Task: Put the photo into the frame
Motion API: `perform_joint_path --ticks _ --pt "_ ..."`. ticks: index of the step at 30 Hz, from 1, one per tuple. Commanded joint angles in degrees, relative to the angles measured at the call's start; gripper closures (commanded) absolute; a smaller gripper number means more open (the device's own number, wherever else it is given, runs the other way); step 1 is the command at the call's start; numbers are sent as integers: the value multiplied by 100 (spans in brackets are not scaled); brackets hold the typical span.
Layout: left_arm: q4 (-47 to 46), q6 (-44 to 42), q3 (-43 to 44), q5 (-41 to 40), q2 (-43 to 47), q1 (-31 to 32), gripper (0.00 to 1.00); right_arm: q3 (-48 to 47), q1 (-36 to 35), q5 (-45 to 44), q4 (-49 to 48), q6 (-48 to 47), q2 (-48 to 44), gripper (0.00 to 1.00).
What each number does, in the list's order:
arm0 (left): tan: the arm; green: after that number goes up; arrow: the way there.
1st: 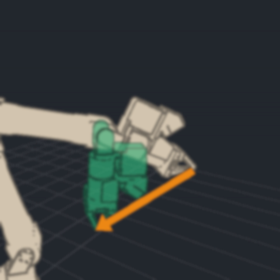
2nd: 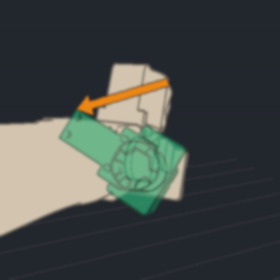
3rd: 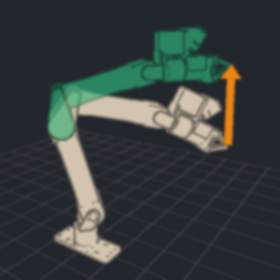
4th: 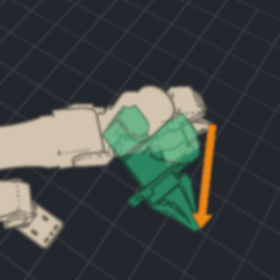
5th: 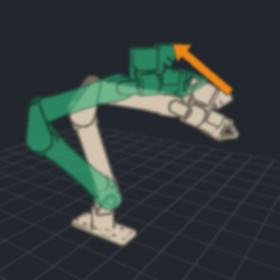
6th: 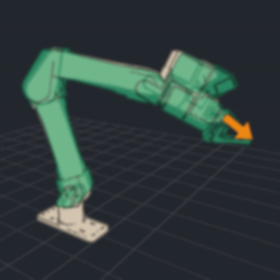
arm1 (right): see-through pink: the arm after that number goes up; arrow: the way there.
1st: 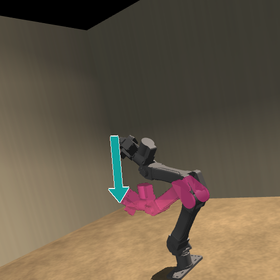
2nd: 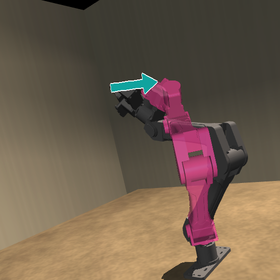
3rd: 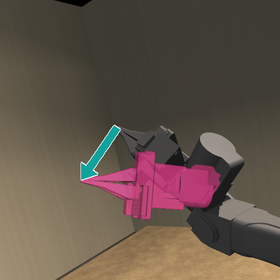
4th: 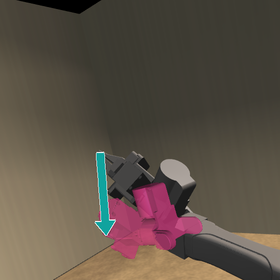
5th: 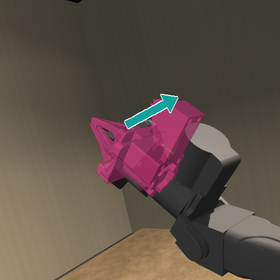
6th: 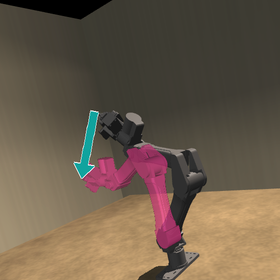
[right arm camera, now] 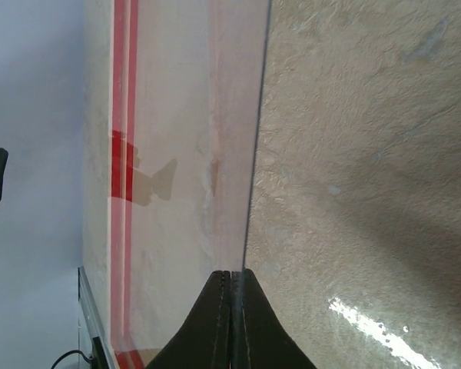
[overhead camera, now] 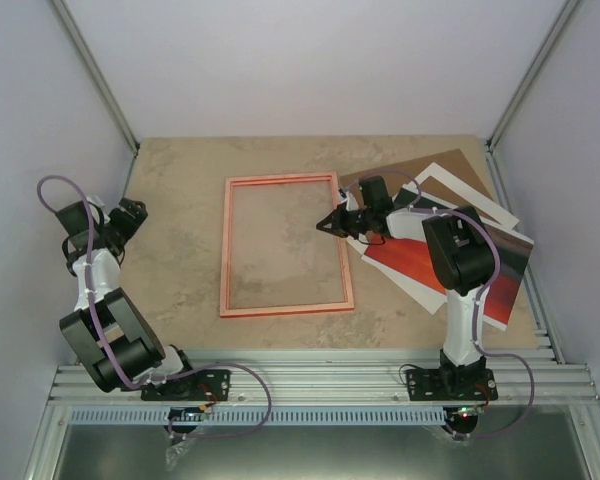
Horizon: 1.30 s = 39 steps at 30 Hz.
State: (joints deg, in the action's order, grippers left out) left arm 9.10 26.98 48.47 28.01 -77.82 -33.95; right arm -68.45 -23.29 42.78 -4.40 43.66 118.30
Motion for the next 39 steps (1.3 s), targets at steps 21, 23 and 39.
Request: perform_joint_path --ticks 21,23,39 --pt "-43 -75 -47 16 -34 -5 1 127 26 106 -646 -353 -303 99" --pt "-40 -82 -39 27 -40 0 1 75 26 73 -533 -396 -259 100" --pt "-97 -57 -13 65 -171 5 1 -142 59 -104 -73 -633 -137 100"
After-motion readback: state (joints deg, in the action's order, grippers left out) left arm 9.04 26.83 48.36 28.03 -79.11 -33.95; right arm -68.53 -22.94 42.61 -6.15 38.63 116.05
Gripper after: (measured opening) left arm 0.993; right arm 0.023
